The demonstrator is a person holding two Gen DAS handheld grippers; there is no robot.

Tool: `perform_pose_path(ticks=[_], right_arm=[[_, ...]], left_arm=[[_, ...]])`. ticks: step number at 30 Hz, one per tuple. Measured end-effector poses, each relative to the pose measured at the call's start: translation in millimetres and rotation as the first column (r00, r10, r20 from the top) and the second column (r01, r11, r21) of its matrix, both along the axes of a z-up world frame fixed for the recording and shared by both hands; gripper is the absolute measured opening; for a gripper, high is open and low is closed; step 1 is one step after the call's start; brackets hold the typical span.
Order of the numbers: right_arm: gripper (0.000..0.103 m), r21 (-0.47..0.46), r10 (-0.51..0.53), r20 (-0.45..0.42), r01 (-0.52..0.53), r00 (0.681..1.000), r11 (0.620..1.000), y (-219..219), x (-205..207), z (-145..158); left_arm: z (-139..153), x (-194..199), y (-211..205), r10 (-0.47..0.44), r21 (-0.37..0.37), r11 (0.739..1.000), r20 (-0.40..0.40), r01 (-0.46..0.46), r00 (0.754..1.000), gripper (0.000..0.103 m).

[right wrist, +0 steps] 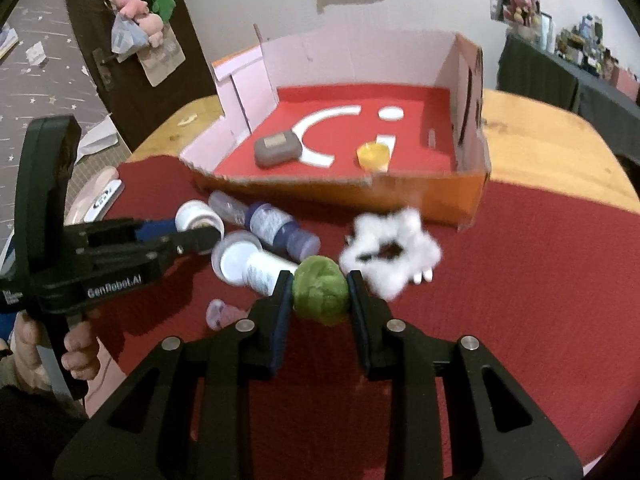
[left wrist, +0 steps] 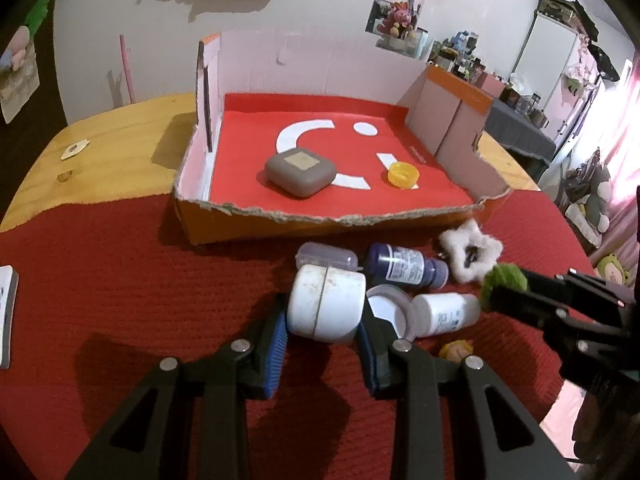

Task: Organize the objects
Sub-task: 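Lift the white jar and green pom-pom and carry them into the box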

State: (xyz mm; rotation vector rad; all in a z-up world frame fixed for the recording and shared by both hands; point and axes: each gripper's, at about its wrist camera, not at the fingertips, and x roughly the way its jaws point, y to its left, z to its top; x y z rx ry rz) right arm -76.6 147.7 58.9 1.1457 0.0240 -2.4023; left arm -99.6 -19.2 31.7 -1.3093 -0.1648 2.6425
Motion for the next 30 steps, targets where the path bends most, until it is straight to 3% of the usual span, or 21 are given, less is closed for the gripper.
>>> perform_pose_path(ticks=[6,13,19,30], right_arm=[[0.026,-0.013,0.023,-0.043,-0.024,0.999,1.0,-8.1,-5.6,16.3],[0.026,-0.032,0.032,-0.012,-0.032,0.999,0.999,-10.8,-10.4,7.2],[0.026,-0.035,0.022,-0.046,-0.023,0.999,0.999,-7.7,-13.5,19.3],[0.026,-0.043,0.029,-0.06,-0.032,0.998,0.999,-11.0,-31.9,29.8]], left_arm=[[12.3,0.8,-0.6,0.002,0.003,1.0,-0.029,-0.002,1.0,0.033],[14.9,-1.9,-0.7,-0.001,0.003,1.0,-0.028,0.001,1.0,0.033],[24.9,-5.8,1.3,-0.011,-0.009,1.0,-0.054,0.011,0.998,0.033],[32.3,-32.0,-0.4,-0.009,-0.003,1.0,-0.067,0.009,0.998,0.033]])
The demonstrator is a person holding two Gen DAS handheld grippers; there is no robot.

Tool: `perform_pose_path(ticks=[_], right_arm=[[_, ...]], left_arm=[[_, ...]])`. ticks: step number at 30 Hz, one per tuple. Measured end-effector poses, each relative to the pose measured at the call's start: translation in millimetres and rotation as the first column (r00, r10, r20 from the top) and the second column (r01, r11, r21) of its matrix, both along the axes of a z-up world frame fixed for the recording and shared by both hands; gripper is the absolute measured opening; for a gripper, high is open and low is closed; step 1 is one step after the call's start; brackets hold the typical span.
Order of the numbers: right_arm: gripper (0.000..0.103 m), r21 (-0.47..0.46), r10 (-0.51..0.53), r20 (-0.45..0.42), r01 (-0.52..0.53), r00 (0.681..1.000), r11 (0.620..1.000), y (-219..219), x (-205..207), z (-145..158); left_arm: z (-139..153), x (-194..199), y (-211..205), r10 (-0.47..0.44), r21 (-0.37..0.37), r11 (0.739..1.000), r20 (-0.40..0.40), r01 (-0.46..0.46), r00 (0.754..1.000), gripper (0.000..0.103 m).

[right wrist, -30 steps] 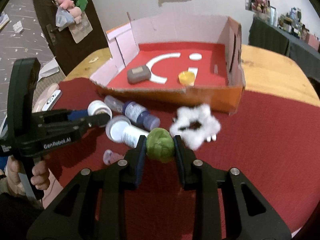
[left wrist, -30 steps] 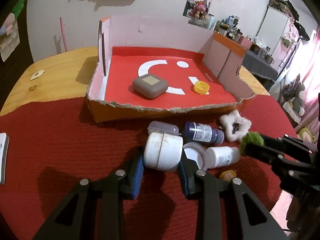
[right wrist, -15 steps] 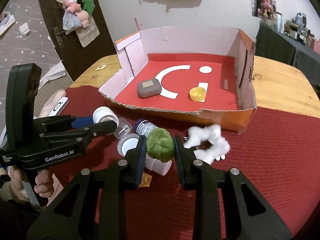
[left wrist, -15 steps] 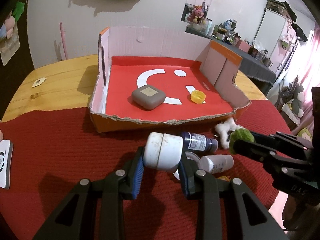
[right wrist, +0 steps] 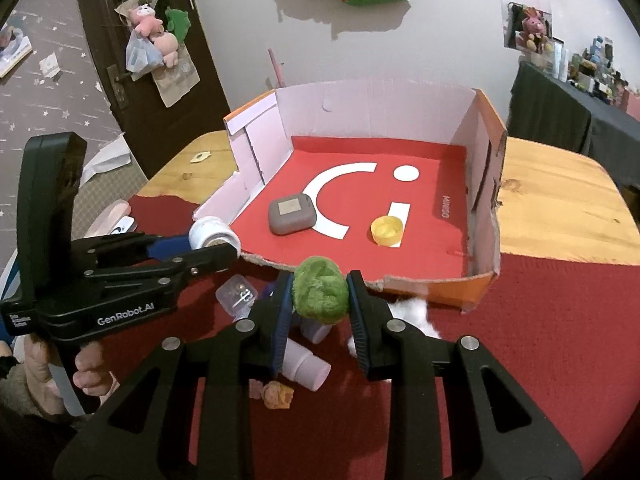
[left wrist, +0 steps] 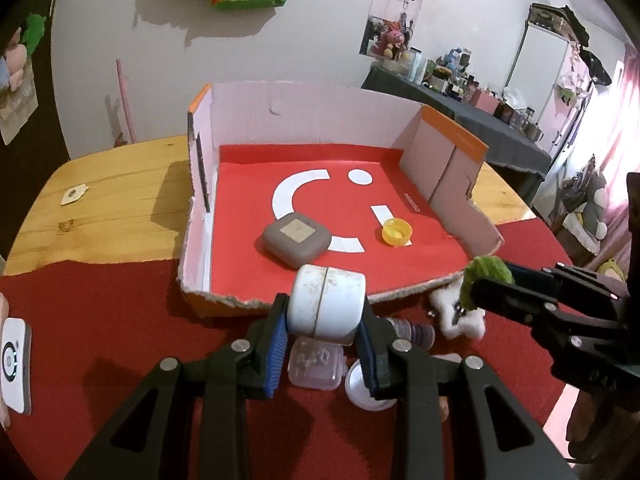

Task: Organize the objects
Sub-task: 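Lift the white jar and green pom-pom and carry them into the box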

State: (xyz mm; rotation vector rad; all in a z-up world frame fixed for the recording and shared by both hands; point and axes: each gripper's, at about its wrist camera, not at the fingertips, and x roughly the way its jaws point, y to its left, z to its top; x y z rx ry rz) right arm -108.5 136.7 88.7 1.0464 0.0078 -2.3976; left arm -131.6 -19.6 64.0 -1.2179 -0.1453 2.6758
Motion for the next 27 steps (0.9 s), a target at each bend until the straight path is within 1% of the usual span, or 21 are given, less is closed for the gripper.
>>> perform_pose_path(ticks=[8,18,27], right_arm=[[0.026,-0.005,-0.003,0.009,0.003,1.0,1.0,-1.4,-17.7,1.2],[0.026,-0.001,-0.002,0.037,0.002,0.999,1.0,-4.4,-45.5,-2.6],[0.026,0.0,-0.004,0.058,0.004,0.998,1.0,-8.1,-66.9,-9.1]], left_arm=[[1.0,-19.7,5.3,-0.009,-0.018,1.0,0.0,0.009,1.0,0.033],[2.0,-49.5,7.2,-0.017,-0.013,1.0,0.007,0.017,1.0,0.033],[-6.4,-74.1,3.7,-0.009,-0.013,1.0,0.03,0.01,1.0,0.033]])
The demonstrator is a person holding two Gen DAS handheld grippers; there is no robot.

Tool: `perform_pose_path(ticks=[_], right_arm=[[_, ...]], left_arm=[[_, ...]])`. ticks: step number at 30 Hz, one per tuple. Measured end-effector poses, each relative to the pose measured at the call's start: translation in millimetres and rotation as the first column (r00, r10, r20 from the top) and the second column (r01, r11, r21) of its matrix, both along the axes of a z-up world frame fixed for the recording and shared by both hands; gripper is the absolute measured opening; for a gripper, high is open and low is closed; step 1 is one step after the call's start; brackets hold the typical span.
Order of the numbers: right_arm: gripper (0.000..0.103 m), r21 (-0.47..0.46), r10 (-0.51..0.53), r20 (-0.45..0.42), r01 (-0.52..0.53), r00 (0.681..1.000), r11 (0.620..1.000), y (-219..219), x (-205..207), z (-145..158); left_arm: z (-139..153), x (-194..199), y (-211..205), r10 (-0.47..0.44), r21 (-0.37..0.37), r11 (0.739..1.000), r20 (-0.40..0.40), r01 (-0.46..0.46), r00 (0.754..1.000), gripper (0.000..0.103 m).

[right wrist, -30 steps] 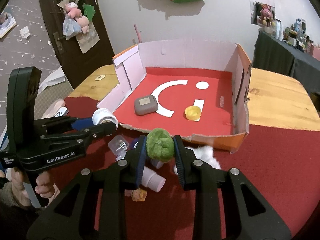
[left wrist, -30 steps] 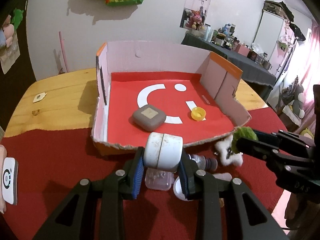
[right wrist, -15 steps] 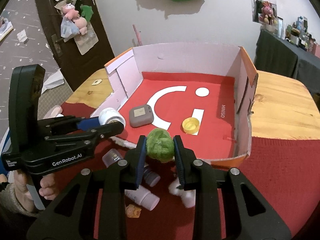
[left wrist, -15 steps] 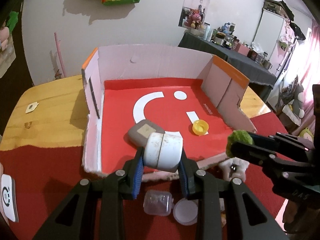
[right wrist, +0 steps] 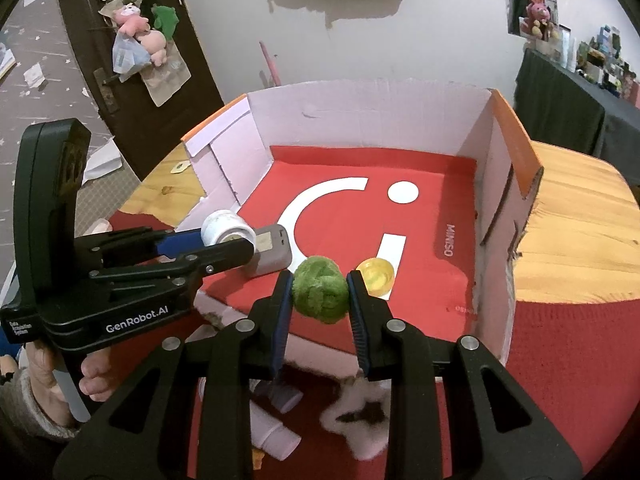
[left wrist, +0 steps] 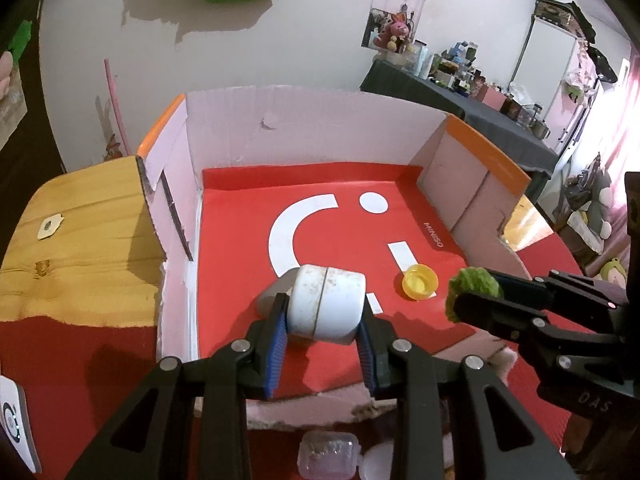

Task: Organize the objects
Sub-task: 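Lift the white jar and green pom-pom and carry them into the box, then lower both items onto the red box floor and open both tools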

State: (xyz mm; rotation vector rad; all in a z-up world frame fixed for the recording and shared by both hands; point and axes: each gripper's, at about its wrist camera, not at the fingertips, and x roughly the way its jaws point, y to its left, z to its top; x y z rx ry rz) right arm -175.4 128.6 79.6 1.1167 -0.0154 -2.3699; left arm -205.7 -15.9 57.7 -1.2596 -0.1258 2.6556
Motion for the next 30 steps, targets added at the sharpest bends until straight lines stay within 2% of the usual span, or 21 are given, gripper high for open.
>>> perform_pose_path(ticks=[30], right_arm=[[0.026,0.04,-0.039,0.04,0.037,0.998,0.999,-4.2,-59.6,-17.2]], left_arm=[[-20.9,-60.9,-9.8,0.039,-0.003,0.999,0.086,-0.039,0.996,0.033]])
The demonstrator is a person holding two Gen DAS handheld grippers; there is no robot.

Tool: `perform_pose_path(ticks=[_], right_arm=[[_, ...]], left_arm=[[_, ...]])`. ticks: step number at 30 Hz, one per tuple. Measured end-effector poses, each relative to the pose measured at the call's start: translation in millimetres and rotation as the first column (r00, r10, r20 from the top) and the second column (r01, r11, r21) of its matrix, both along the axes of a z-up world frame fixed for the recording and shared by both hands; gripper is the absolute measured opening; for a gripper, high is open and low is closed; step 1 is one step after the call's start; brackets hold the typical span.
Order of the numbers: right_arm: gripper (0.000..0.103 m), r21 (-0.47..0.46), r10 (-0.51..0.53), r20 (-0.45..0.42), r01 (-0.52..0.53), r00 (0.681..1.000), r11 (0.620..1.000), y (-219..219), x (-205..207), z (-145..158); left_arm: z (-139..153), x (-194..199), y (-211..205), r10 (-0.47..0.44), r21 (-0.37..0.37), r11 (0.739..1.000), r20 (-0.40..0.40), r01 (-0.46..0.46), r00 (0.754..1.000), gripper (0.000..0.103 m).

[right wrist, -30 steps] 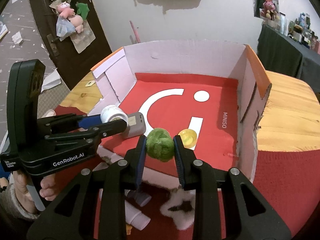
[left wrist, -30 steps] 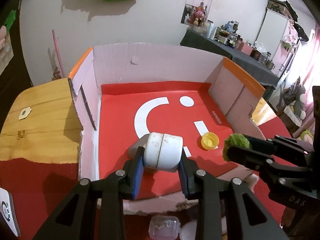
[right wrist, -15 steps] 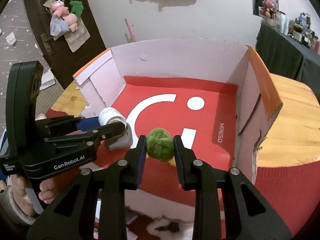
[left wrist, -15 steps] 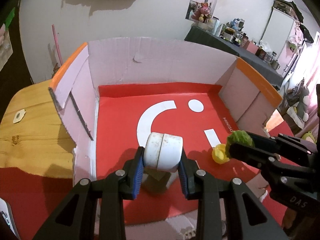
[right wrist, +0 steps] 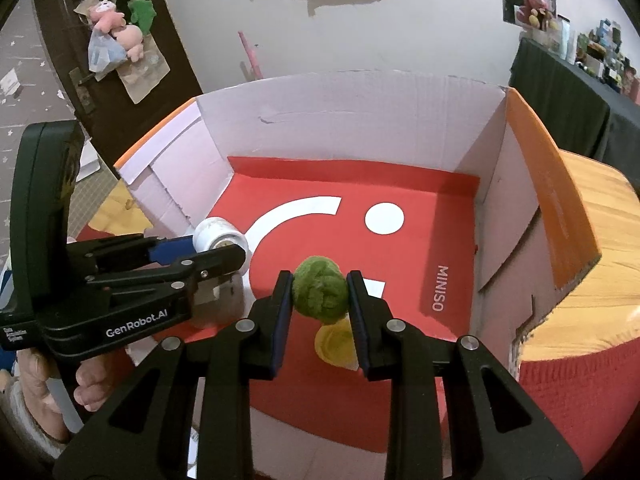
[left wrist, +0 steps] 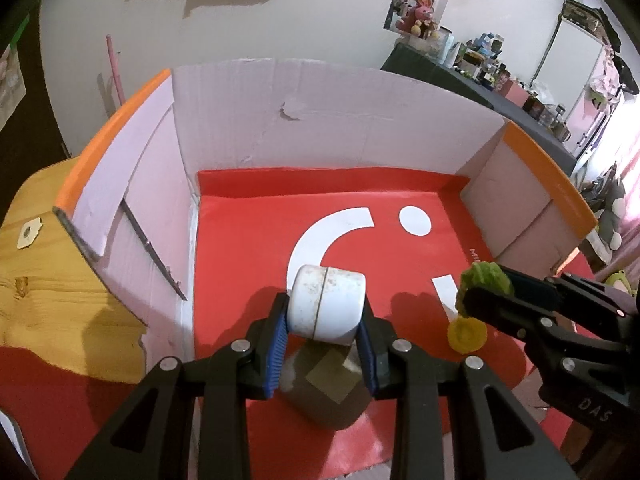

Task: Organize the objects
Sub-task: 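Lower both items onto the red box floor and open both tools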

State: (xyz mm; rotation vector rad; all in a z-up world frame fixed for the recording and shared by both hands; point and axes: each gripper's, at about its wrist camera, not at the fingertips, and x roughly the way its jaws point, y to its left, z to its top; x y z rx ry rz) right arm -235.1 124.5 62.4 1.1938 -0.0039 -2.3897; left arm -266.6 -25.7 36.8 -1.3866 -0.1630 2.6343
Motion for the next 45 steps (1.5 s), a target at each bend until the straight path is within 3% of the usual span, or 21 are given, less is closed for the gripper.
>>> perform_pose_path(ticks=[45], right_arm=[[0.026,0.018,-0.022,0.097,0.02,0.995,1.0,5.2,-17.6,-31.5]], left_arm=[[-12.8,-14.5,-4.3,0.008,0.013,1.0,0.061,-0.009,0.998,0.032]])
